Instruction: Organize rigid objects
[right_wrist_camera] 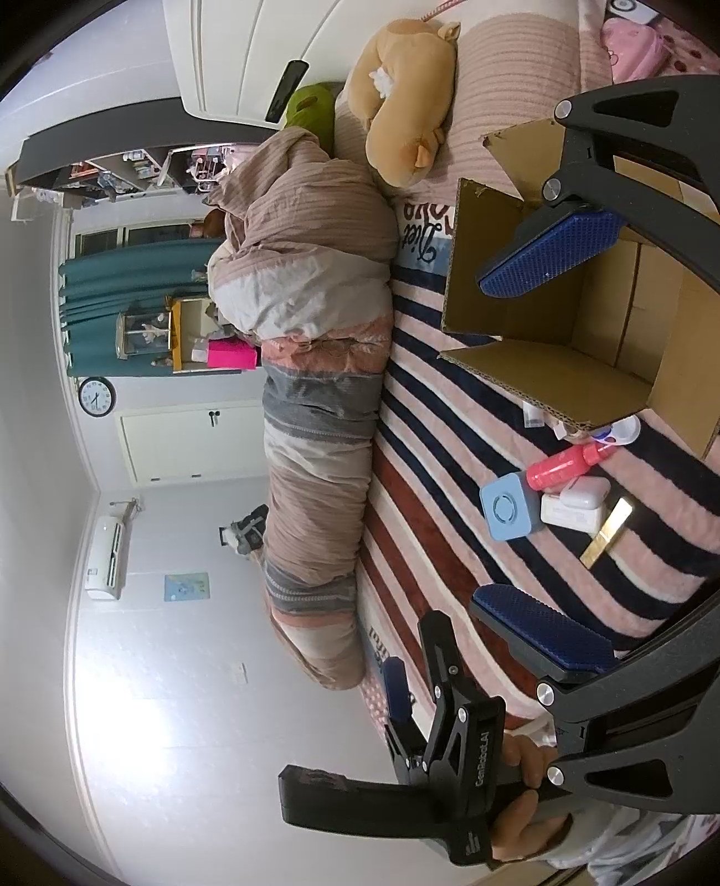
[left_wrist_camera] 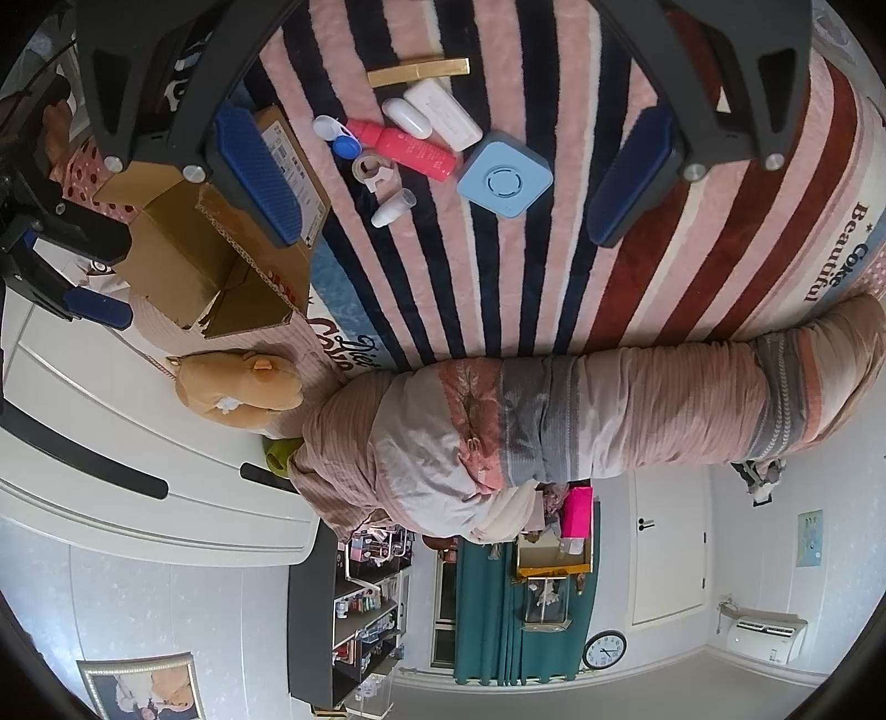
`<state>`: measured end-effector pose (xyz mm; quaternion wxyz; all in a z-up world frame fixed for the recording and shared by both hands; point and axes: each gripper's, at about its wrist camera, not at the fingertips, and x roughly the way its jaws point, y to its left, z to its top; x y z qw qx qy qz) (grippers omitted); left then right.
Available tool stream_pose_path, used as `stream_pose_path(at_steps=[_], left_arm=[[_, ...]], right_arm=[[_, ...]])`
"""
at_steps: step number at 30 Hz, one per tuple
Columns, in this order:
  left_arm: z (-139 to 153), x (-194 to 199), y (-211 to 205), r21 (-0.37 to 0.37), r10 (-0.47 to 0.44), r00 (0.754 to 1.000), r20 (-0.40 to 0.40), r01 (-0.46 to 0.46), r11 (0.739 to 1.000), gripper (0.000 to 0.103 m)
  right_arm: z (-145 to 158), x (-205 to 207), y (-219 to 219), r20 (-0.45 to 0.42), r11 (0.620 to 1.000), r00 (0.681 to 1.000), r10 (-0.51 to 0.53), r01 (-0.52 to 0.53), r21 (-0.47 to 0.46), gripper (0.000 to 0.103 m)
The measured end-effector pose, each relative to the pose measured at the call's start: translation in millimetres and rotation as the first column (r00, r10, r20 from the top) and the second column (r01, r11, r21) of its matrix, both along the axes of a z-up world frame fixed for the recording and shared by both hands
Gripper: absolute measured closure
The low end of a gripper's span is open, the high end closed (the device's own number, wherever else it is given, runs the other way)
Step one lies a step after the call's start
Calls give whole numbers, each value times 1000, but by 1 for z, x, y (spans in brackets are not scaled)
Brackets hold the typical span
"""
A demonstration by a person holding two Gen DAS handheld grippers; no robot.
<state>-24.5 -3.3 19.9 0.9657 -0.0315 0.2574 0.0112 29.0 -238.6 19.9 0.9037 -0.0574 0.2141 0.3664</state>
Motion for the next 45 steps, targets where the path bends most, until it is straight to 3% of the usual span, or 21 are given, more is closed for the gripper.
stream_pose_path(at_steps=[16, 21, 23, 26, 30, 34, 36, 39, 41, 45], left_arm=[[1, -3, 6, -18, 5, 1000, 2, -5, 1000, 0], [-3, -6, 25, -2, 3, 1000, 20, -3, 1000, 0], [-5, -7, 34, 10, 6, 1000, 25, -6, 1000, 0], [-13, -5, 52, 0, 9, 1000, 15, -9, 1000, 0], [-36, -1, 75, 8, 40, 999, -36, -39, 999, 1], [-70, 7, 95, 19, 83, 991, -101, -81, 997, 1], [-85, 9, 103, 19, 96, 988, -117, -94, 995, 1], [-108, 14, 112, 33, 105, 983, -152, -101, 994, 1], [-120, 17, 115, 54, 116, 977, -178, -108, 993, 1], [-131, 17, 118, 61, 102, 976, -194, -92, 994, 0]], right_arm=[[-6, -5, -1, -9, 1000, 1000, -2, 2, -8, 2], [-1, -17, 18, 27, 999, 999, 42, -41, -20, 18], [-1, -24, 32, 46, 996, 996, 77, -76, -40, 37], [-9, -32, 61, 28, 987, 988, 150, -148, -67, 50], [-49, -34, 100, -109, 965, 964, 244, -253, -74, 54], [-108, -22, 121, -268, 961, 936, 230, -261, -86, 54], [-142, -11, 126, -341, 972, 926, 162, -210, -110, 53], [-179, 0, 127, -371, 978, 928, 25, -100, -184, 46], [-196, 4, 128, -385, 977, 922, -43, -41, -207, 30], [-216, 2, 129, -400, 975, 904, -150, 70, -209, 24]])
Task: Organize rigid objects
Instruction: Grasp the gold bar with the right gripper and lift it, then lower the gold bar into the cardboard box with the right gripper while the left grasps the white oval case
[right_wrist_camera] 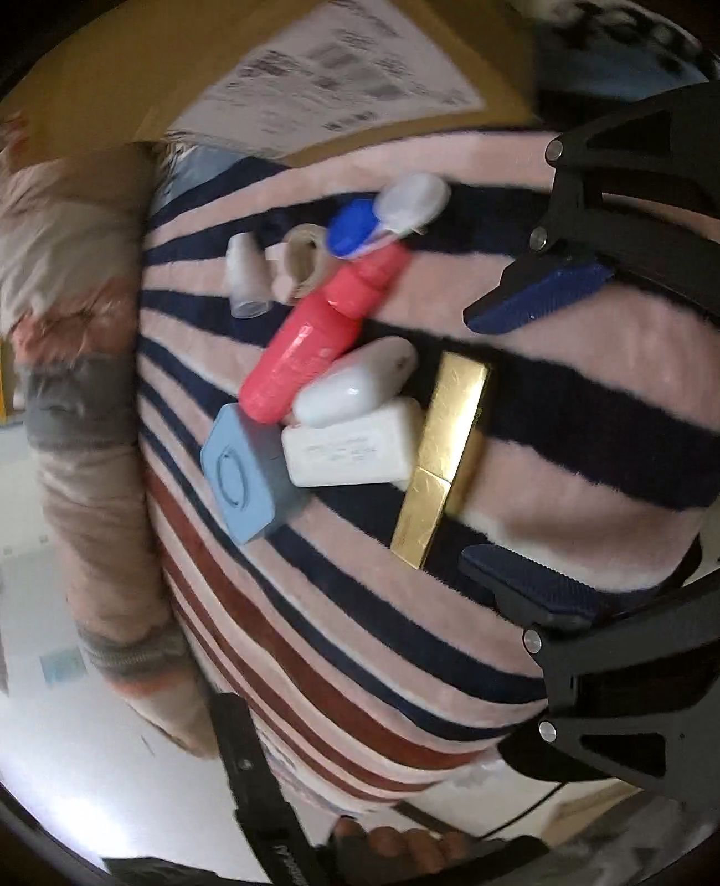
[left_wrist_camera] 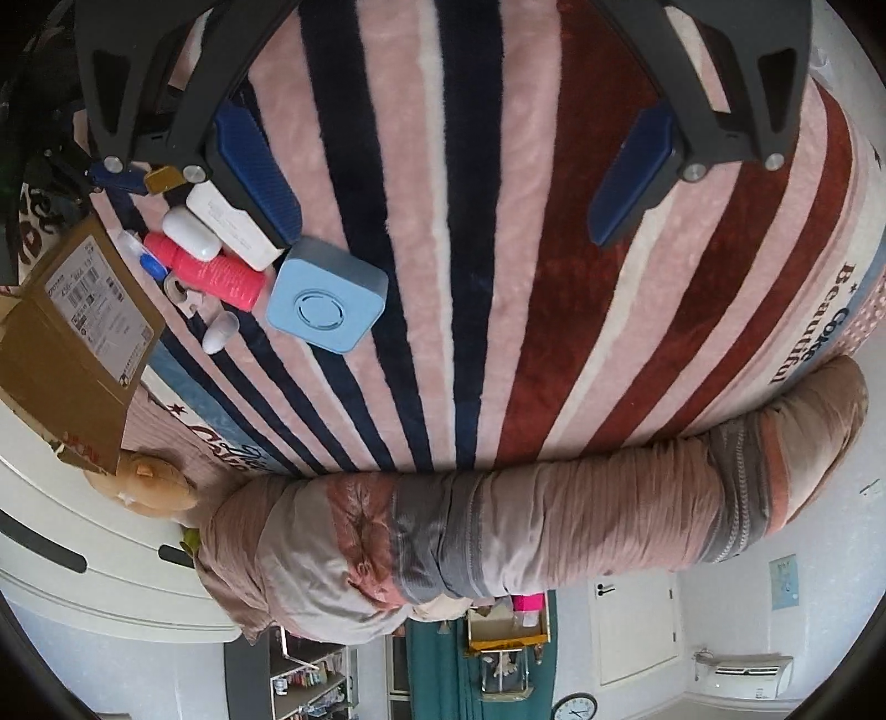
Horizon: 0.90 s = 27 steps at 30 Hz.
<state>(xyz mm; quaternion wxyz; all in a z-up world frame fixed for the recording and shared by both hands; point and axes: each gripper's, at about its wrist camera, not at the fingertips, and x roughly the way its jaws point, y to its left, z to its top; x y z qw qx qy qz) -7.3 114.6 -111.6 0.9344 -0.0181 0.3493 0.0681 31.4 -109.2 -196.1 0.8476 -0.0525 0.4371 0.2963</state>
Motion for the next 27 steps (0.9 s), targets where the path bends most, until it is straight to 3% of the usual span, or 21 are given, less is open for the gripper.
stream_pose_path(at_steps=[3, 7, 10, 12, 15, 18, 20, 23, 25, 27], left_arm=[[0, 1, 3, -7, 1, 1000, 2, -1, 1000, 0], [1, -1, 5, 6, 8, 1000, 4, -8, 1000, 1], [2, -5, 9, -9, -16, 1000, 2, 16, 1000, 1], [1, -5, 13, -31, -48, 999, -5, 48, 998, 0], [-4, -2, 15, -74, -97, 995, -32, 95, 993, 0], [-11, 1, 12, -136, -131, 990, -46, 123, 983, 1], [-14, 3, 3, -177, -172, 984, -45, 161, 971, 1], [-14, 10, -23, -203, -257, 966, -36, 245, 948, 1], [-14, 20, -49, -182, -319, 947, -37, 308, 934, 1], [-15, 32, -75, -156, -388, 921, -42, 378, 913, 2]], right_arm=[[3, -3, 6, 30, 999, 998, -47, 47, 25, 21], [-4, -9, 30, 87, 984, 980, -180, 178, 27, 3], [-10, -10, 43, 160, 965, 953, -257, 261, -3, 4], [-12, -8, 49, 193, 960, 944, -269, 278, -25, 15], [-7, -11, 42, 193, 974, 957, -217, 224, -17, 15], [25, -25, 28, 233, 994, 966, -107, 100, 40, 15], [64, -32, 10, 279, 995, 959, -52, 25, 100, 15], [139, -31, -28, 383, 987, 923, -41, -23, 161, 15], [182, -23, -55, 445, 991, 895, -44, -17, 133, 15], [210, -6, -82, 452, 997, 891, -47, 11, 82, 15]])
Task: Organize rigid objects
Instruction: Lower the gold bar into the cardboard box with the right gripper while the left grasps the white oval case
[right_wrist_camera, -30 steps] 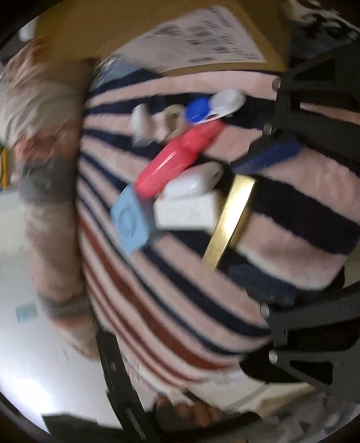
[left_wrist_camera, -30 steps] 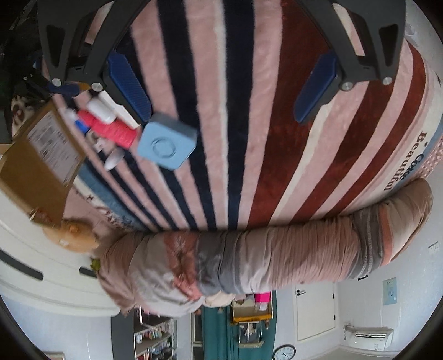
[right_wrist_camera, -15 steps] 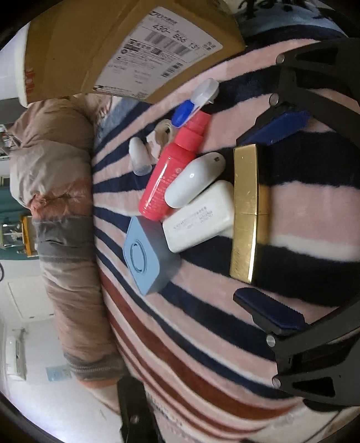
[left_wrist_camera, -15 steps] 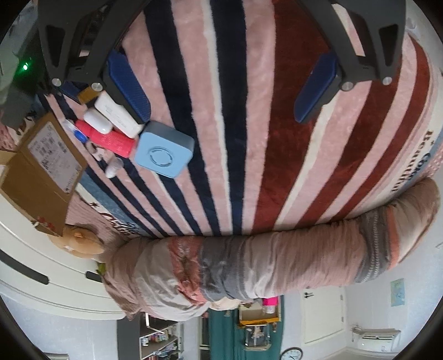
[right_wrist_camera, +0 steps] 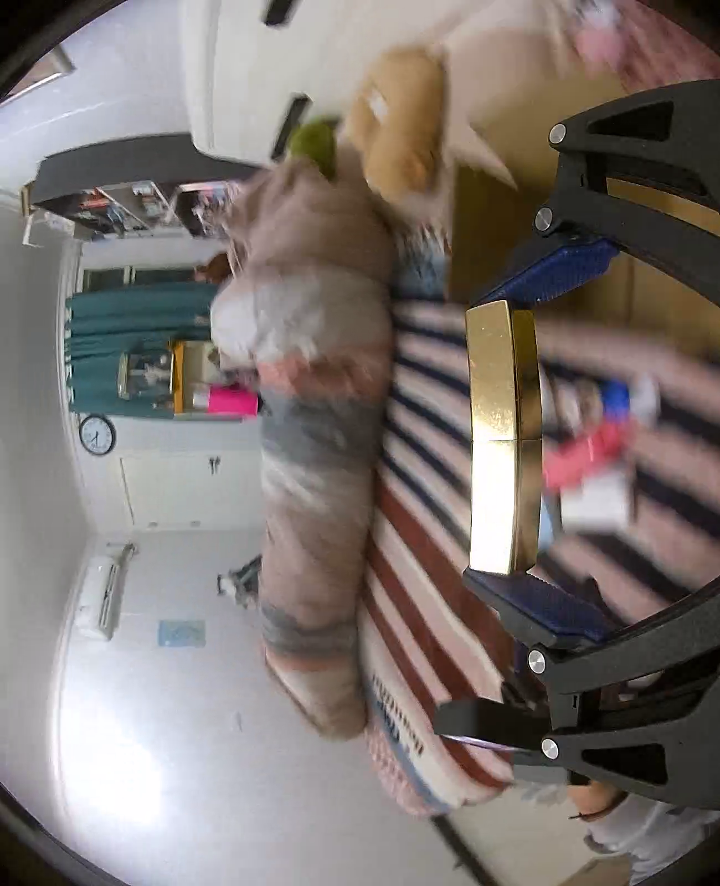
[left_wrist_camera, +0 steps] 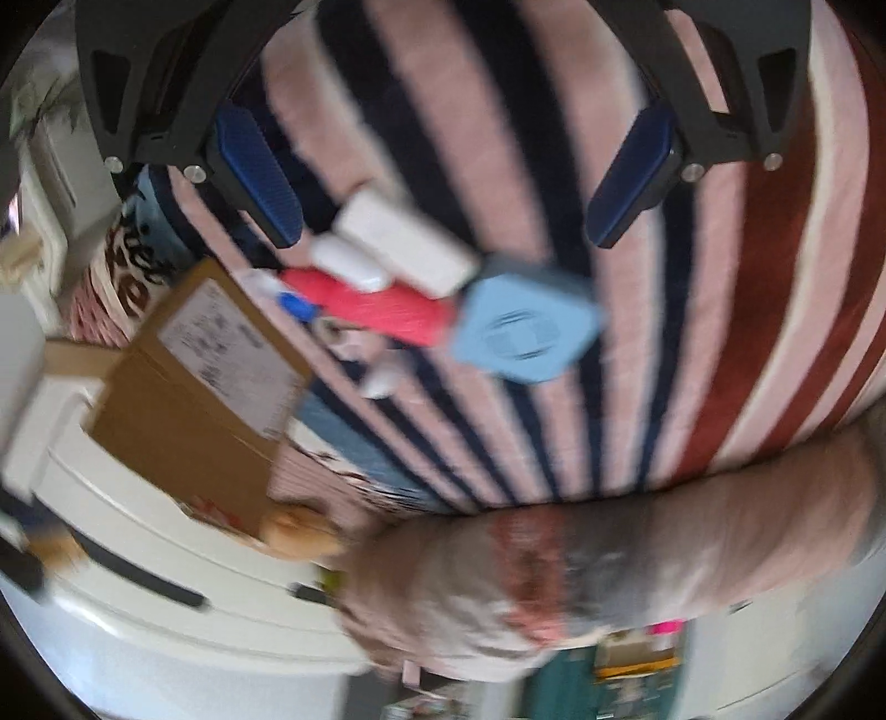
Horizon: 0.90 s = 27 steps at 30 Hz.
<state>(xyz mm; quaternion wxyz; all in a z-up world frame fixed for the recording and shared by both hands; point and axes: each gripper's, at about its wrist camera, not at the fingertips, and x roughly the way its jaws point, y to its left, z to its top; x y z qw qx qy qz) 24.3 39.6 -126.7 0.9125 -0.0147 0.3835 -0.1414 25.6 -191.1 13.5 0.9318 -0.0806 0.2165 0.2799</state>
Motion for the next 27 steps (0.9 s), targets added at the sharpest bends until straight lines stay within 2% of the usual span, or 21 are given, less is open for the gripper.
stream_pose_path(at_steps=[3, 5, 6, 8, 10, 13, 16, 20, 23, 27], left_arm=[[-6, 15, -37, 53, -155, 988, 9, 154, 987, 15], [-16, 27, -56, 117, -229, 973, -22, 230, 966, 27], [-21, 33, -62, 154, -251, 967, -44, 255, 955, 32], [-31, 42, -67, 183, -275, 957, -93, 288, 940, 47], [-38, 50, -68, 192, -280, 952, -123, 300, 934, 52], [-38, 56, -66, 190, -293, 948, -121, 312, 931, 52], [-39, 61, -65, 198, -301, 946, -122, 320, 926, 50], [-47, 67, -76, 220, -300, 946, -124, 321, 921, 52], [-44, 62, -75, 217, -309, 944, -120, 328, 919, 52], [-31, 55, -65, 194, -283, 954, -93, 297, 935, 56]], right_arm=[[5, 33, -29, -91, 991, 994, -58, 46, -127, 15], [-8, 56, -42, -168, 981, 982, -81, 48, -189, 15], [-18, 68, -48, -216, 978, 972, -90, 45, -203, 15], [-30, 75, -60, -283, 980, 954, -97, 41, -197, 15], [-37, 84, -73, -335, 985, 938, -87, 30, -172, 15], [-45, 94, -78, -371, 981, 923, -105, 35, -189, 15], [-49, 96, -81, -368, 971, 916, -158, 77, -227, 15], [-50, 92, -84, -383, 978, 911, -152, 83, -191, 13], [-44, 87, -84, -350, 979, 925, -148, 87, -184, 8], [-34, 79, -81, -319, 987, 940, -119, 76, -144, 8]])
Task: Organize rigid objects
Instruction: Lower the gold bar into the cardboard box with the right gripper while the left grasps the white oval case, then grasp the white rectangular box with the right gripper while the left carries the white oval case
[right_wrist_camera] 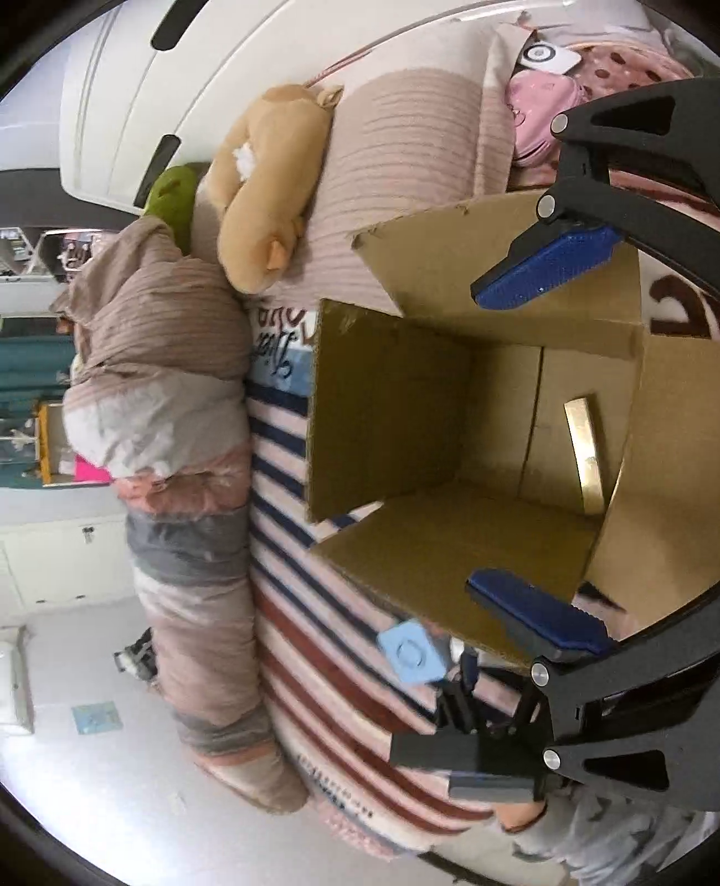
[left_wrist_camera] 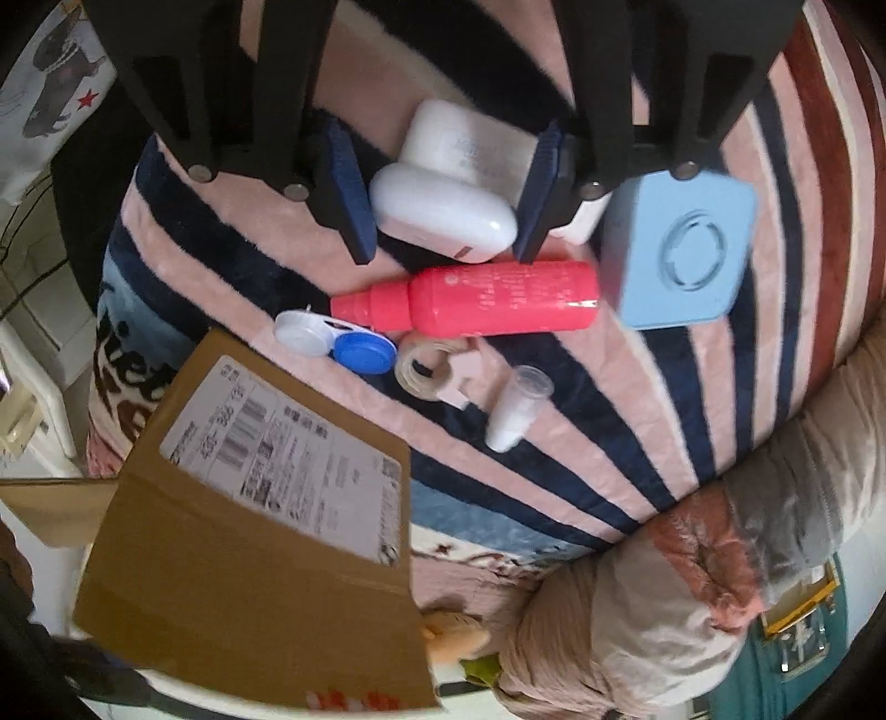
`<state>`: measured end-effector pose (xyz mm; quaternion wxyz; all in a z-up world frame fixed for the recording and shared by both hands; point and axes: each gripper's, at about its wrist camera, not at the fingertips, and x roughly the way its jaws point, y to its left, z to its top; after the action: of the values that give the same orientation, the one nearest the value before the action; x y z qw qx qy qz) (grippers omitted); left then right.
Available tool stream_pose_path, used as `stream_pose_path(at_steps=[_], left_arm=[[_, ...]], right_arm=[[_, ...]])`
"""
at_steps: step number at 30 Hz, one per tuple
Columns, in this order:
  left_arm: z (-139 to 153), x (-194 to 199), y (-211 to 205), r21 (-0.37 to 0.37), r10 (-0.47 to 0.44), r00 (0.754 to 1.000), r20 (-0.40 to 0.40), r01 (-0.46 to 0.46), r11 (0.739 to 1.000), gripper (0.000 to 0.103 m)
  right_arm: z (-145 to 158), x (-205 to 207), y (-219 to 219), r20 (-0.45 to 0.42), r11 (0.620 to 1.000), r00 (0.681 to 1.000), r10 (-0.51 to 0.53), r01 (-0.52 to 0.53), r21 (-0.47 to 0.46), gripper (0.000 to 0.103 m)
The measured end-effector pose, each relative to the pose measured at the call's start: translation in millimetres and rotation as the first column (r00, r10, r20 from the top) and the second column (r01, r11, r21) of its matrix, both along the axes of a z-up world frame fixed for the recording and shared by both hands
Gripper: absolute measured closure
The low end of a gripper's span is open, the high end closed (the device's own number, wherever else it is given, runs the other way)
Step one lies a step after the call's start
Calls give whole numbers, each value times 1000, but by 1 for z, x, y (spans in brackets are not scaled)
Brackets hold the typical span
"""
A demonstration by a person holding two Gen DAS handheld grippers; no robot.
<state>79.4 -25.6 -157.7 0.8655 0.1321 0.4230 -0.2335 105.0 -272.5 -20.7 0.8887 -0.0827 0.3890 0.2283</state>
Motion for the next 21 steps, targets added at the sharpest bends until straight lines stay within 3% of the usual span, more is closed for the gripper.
stream_pose_path(at_steps=[4, 8, 11, 14, 18, 20, 21], left_arm=[[37, -10, 27, -45, 68, 996, 59, -65, 997, 57], [97, -20, 60, -82, 128, 983, 128, -119, 990, 58], [140, -24, 65, -85, 120, 978, 169, -107, 991, 58], [181, -25, 54, -98, 84, 976, 203, -65, 993, 58], [222, -17, 17, -117, -21, 978, 207, 46, 992, 58], [234, -7, -14, -118, -93, 978, 188, 116, 986, 58], [237, -3, -27, -112, -119, 976, 180, 141, 984, 58]], right_arm=[[15, -29, 17, 66, 984, 987, 149, -155, 92, 8], [19, -74, 53, 137, 932, 945, 296, -318, 176, 9], [0, -105, 92, 129, 868, 892, 433, -451, 206, 9], [-35, -111, 127, 44, 842, 871, 490, -486, 233, 9], [-114, -88, 166, -101, 887, 894, 437, -409, 215, 16], [-142, -72, 180, -104, 920, 919, 380, -364, 145, 29], [-151, -65, 187, -91, 931, 930, 357, -346, 115, 29]])
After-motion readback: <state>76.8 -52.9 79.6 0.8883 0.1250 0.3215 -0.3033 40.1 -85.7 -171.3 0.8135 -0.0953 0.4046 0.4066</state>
